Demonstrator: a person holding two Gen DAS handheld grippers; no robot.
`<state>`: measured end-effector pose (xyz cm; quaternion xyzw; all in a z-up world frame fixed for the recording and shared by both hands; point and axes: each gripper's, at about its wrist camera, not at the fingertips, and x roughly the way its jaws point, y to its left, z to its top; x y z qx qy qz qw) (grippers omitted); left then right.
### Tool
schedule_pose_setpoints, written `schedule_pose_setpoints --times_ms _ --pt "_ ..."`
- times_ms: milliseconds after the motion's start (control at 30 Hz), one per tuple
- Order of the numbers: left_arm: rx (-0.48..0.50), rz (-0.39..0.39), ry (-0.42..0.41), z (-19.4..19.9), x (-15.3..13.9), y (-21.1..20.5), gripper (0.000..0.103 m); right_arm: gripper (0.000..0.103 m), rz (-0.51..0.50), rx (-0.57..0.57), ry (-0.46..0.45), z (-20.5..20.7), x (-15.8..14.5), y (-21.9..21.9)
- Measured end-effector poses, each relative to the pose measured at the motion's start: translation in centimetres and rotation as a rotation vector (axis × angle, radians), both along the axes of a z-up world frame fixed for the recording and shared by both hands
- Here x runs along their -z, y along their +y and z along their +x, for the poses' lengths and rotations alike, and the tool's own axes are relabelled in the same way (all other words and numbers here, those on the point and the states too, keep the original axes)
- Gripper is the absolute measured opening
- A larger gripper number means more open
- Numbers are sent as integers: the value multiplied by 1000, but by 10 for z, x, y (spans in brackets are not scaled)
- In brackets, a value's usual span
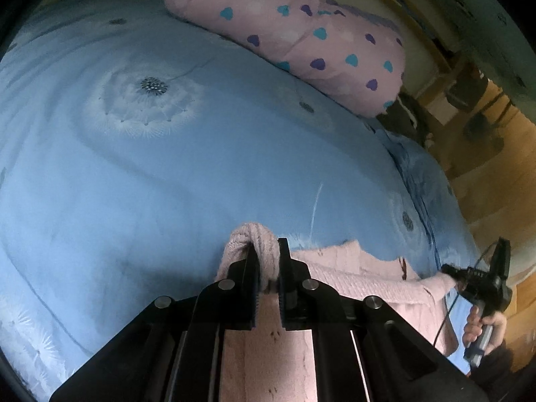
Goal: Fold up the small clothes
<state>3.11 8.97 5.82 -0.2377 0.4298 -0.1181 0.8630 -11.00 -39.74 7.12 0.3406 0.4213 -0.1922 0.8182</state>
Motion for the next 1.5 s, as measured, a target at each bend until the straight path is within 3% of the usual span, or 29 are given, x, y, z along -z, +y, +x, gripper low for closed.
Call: schedule_pose_setpoints --times_ms 100,133,167,200,233,267,367,467,733,933,1067,1167,1400,1500 --pt "-5 -39 39 11 9 4 0 24 -24 33 3 4 2 -5" --pt "-23 -44 51 12 11 6 0 46 -35 57 23 4 5 -7" --pt "-55 -47 57 13 13 10 10 71 -44 71 34 4 7 -9" --pt "-102 -34 68 12 14 16 17 76 -55 81 36 2 8 -10" --pt "-153 -20 78 11 13 22 28 77 -60 76 33 1 9 -10" --pt "-204 -17 84 9 12 29 32 77 -59 60 39 1 9 -9" --pt "-270 -106 87 3 11 44 32 77 -103 42 39 -1 2 -7" --pt "-229 -171 82 1 10 44 32 77 -182 42 24 -5 -11 -2" --pt "-40 -23 33 -9 -11 0 32 77 -313 -63 86 -5 -17 26" --pt "63 46 51 -17 -10 -23 32 77 -247 -100 88 -10 -10 42" --pt "78 82 121 -14 6 -28 32 77 -198 -75 203 -13 15 39" --pt "68 129 171 -10 20 -29 32 77 -234 -41 357 -17 39 34" --pt "18 102 140 -17 5 -14 32 77 -270 -50 379 -36 39 36" --pt "22 124 137 -21 4 -15 32 78 -279 -61 379 -44 35 40"
